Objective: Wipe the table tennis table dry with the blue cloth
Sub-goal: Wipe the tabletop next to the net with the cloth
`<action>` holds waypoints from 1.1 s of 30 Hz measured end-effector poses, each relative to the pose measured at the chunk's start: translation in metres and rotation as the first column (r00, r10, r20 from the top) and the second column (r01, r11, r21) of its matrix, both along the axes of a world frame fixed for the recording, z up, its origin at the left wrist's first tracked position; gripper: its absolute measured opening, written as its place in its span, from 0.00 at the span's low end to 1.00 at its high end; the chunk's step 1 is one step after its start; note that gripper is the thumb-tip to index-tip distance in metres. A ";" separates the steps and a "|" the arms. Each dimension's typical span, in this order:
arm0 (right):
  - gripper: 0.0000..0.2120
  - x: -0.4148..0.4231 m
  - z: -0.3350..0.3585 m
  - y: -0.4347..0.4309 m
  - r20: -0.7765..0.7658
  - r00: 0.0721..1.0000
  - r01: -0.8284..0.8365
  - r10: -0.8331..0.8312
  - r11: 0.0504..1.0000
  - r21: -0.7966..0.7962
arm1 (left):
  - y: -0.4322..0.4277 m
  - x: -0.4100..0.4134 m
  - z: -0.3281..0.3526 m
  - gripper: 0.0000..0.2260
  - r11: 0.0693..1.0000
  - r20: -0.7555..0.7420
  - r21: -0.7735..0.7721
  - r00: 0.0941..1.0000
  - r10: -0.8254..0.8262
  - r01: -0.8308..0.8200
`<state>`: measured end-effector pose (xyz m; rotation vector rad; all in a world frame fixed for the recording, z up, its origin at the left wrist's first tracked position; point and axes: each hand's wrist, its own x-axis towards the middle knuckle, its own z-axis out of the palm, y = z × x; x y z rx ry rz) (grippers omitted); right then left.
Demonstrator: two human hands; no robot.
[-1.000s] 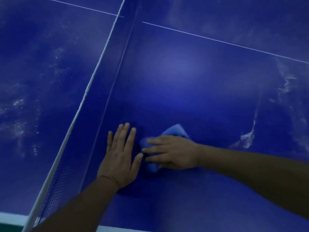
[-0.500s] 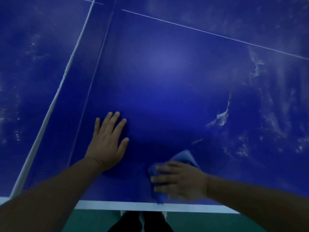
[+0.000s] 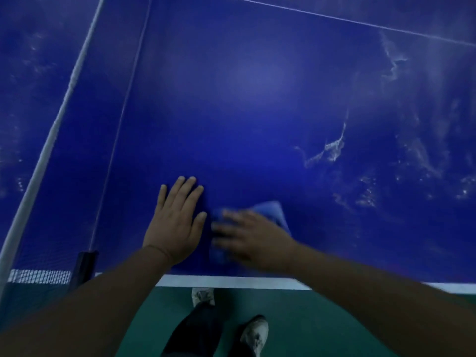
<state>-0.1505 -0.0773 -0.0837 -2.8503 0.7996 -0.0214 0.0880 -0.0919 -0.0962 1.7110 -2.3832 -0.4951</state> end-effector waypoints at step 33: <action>0.17 -0.031 -0.006 0.076 0.129 0.700 0.713 -0.703 0.697 -0.071 | 0.022 -0.067 -0.001 0.28 0.953 0.170 -0.027 0.941 -0.292 0.301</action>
